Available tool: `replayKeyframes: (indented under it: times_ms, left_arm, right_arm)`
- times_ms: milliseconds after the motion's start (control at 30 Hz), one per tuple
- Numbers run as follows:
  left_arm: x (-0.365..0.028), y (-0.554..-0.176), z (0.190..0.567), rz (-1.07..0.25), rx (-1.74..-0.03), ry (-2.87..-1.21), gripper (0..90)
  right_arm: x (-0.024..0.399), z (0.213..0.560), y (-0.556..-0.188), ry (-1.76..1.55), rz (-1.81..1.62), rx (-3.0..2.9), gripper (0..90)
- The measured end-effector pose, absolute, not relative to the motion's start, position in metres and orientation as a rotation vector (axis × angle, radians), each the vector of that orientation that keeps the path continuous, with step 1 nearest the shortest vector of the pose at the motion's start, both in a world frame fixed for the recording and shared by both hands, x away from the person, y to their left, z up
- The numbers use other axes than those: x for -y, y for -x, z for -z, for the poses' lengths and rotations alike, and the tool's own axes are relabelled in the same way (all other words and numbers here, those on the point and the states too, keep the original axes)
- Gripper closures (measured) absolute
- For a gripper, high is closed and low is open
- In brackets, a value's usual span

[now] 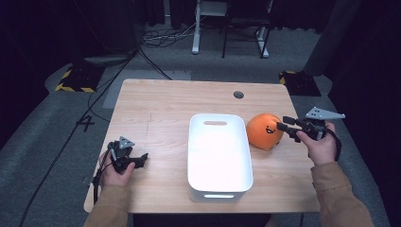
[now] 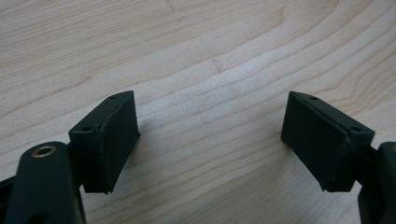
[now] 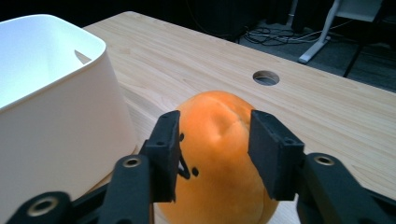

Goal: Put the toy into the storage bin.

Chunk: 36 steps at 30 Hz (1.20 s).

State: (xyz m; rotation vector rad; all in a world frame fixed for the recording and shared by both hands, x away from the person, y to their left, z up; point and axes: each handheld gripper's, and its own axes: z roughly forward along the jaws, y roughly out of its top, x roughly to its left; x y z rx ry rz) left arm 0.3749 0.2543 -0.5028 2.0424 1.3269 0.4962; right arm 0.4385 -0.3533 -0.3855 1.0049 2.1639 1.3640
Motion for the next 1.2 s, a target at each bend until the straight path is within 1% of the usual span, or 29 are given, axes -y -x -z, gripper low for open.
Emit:
replayKeyframes:
  times_ms: [133, 300, 400, 500, 567, 633, 733, 833, 967, 1200]
  left_arm:
    - [-0.254, -0.375, 0.503, -0.496, -1.327, -2.042, 19.2]
    - [-0.254, -0.375, 0.503, -0.498, -1.326, -2.042, 19.2]
    - [-0.254, -0.375, 0.503, -0.498, -1.327, -2.042, 19.2]
    - [-0.254, -0.375, 0.503, -0.496, -1.327, -2.042, 19.2]
    - [-0.254, -0.375, 0.503, -0.496, -1.327, -2.042, 19.2]
    - [-0.254, -0.375, 0.503, -0.498, -1.326, -2.043, 19.2]
    - [-0.254, -0.375, 0.503, -0.497, -1.327, -2.043, 19.2]
    - [-0.254, -0.375, 0.503, -0.497, -1.327, -2.042, 19.2]
    - [-0.254, -0.375, 0.503, -0.497, -1.327, -2.042, 19.2]
    - [-0.254, -0.375, 0.503, -0.497, -1.327, -2.042, 19.2]
  right_arm:
    - [0.350, 0.388, -0.449, -1.032, -1.342, -2.139, 47.2]
    - [0.350, 0.395, -0.460, -1.056, -1.315, -2.141, 47.0]
    - [0.349, 0.399, -0.465, -1.089, -1.345, -2.143, 46.6]
    - [0.348, 0.406, -0.471, -1.120, -1.359, -2.146, 43.8]
    - [0.348, 0.411, -0.474, -1.122, -1.402, -2.148, 44.6]
    - [0.348, 0.413, -0.474, -1.127, -1.433, -2.145, 48.8]
    - [0.345, 0.413, -0.472, -1.088, -1.442, -2.171, 64.1]
    - [0.342, 0.410, -0.468, -1.044, -1.439, -2.188, 73.8]
    - [0.341, 0.407, -0.464, -1.027, -1.462, -2.177, 78.3]
    - [0.344, 0.391, -0.457, -0.986, -1.514, -2.146, 79.1]
